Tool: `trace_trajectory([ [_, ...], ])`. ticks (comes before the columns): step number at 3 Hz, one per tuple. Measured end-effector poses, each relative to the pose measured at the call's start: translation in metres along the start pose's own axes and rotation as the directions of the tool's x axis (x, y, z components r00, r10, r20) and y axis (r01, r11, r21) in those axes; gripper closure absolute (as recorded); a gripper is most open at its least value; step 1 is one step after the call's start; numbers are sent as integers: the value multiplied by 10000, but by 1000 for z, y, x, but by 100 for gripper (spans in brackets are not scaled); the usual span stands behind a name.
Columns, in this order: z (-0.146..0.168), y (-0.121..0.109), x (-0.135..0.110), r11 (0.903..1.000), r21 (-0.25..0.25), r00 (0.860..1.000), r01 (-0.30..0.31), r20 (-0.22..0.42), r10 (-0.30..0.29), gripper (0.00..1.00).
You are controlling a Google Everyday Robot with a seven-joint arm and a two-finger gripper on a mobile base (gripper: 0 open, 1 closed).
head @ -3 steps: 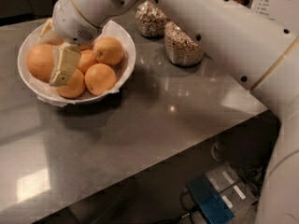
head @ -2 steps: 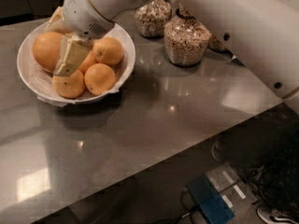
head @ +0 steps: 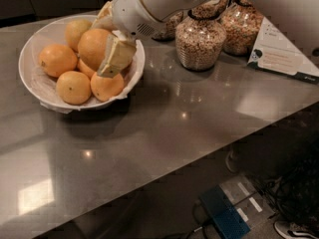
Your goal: Pick orange from white bowl
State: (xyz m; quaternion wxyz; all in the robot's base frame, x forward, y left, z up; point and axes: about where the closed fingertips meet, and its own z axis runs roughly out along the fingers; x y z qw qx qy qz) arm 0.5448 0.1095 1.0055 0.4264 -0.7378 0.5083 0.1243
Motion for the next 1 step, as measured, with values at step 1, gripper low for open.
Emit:
trace_trajectory([
  [1,-1,0,1,10000,16,10000,-17,-18,17,100],
])
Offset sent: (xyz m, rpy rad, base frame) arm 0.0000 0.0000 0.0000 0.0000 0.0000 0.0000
